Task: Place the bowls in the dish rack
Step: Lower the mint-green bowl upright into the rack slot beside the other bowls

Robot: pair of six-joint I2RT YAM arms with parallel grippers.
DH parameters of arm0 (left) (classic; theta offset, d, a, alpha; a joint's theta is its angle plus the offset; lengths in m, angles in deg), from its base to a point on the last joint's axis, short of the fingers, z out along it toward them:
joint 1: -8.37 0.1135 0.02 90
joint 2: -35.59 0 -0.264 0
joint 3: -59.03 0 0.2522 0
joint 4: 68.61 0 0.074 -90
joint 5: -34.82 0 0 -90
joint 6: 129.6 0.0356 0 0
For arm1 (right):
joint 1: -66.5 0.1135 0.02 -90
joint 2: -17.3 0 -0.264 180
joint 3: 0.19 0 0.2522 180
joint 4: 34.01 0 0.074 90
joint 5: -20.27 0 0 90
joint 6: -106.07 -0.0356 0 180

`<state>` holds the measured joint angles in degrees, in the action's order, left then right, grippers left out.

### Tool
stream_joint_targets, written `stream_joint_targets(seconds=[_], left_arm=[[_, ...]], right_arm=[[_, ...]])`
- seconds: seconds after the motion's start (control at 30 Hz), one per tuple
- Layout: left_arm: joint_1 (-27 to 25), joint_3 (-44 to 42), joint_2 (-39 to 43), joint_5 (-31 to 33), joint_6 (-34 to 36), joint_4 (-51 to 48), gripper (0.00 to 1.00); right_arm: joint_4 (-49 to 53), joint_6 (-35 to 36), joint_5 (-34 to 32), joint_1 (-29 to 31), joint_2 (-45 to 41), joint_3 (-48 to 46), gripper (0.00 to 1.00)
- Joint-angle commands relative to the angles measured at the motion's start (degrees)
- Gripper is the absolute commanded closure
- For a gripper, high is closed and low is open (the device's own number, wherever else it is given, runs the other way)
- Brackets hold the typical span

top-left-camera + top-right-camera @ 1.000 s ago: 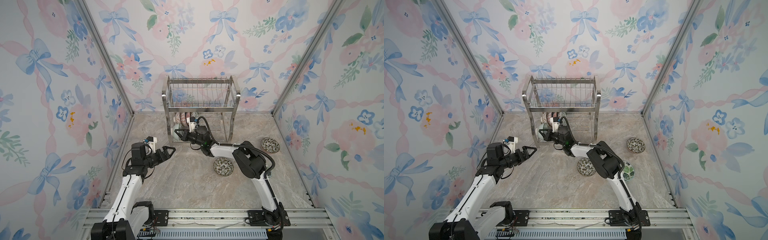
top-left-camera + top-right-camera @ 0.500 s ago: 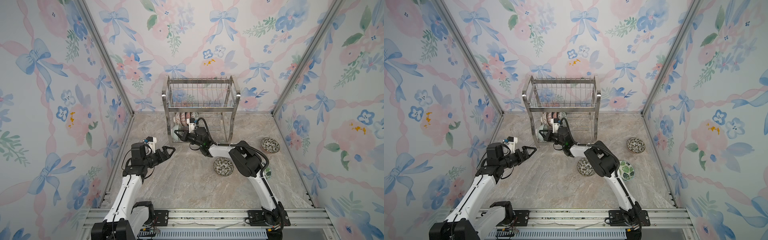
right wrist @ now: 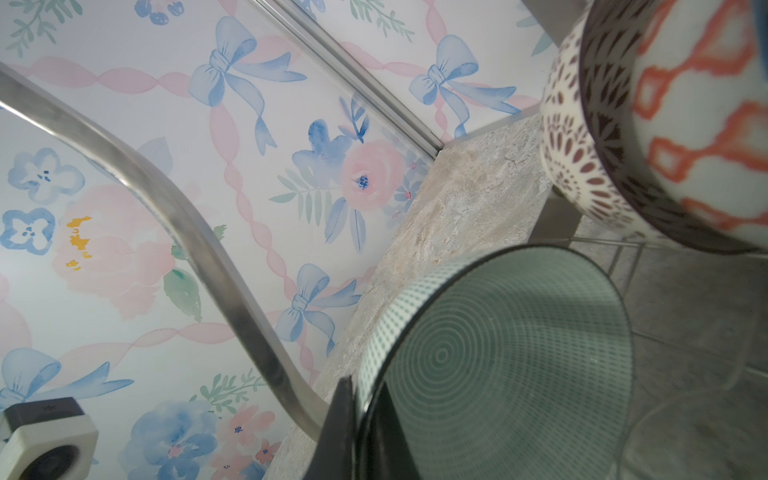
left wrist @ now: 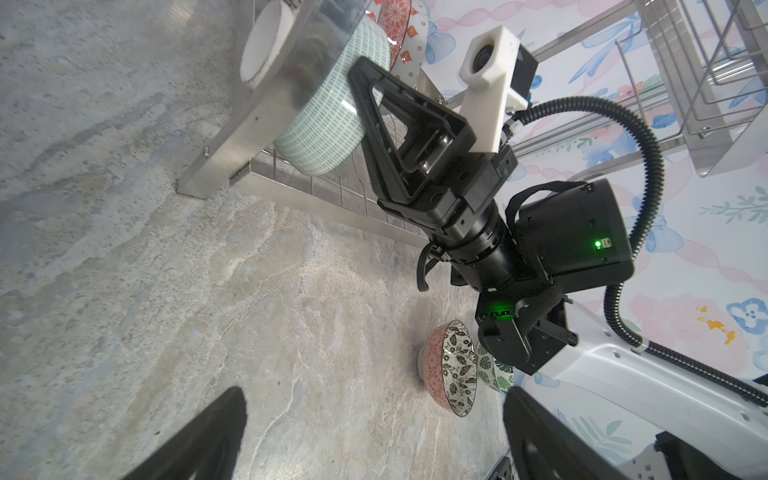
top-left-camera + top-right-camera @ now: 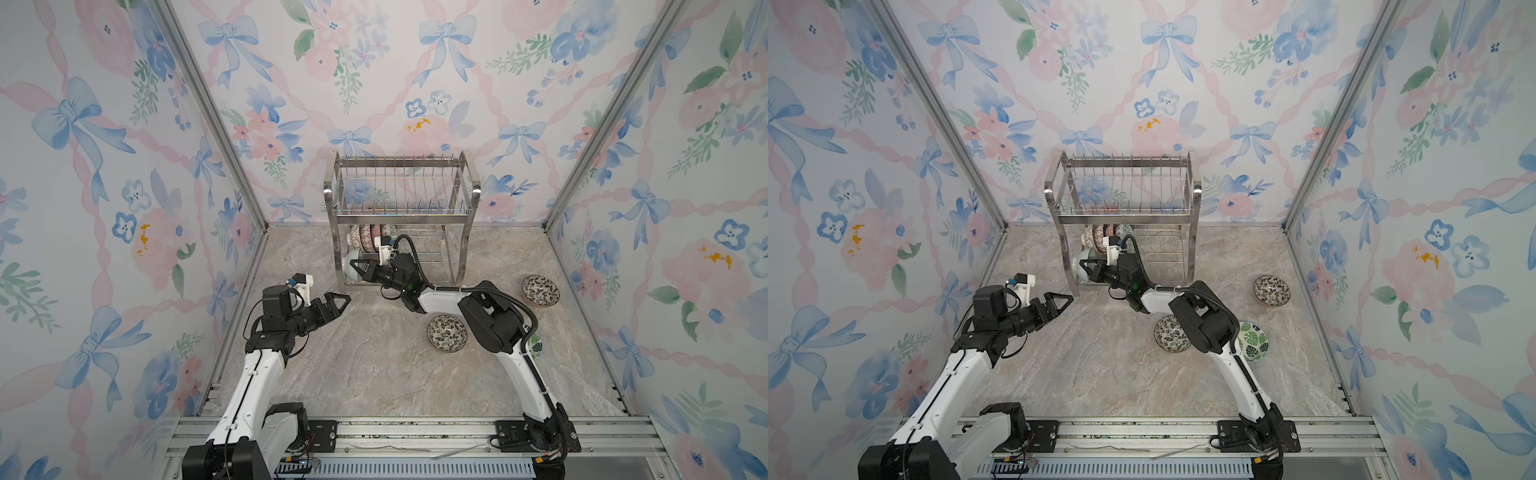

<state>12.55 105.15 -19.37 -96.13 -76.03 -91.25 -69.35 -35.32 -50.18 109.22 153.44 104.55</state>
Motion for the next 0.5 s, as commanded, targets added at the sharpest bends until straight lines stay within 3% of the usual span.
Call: stream_joint_targets(seconds=[0.0,0.47], left_arm=[[0.5,-0.5,-0.2,0.4,0.1,0.3,0.02],[0.5,-0.7,-0.4,0.7,0.1,0.2,0.02]], right_arm=[[-1.7,2.1,0.2,-0.9,1.2,2.4,1.0],[-0.5,1.9,0.0,-2.0,3.0,4.4,0.99]])
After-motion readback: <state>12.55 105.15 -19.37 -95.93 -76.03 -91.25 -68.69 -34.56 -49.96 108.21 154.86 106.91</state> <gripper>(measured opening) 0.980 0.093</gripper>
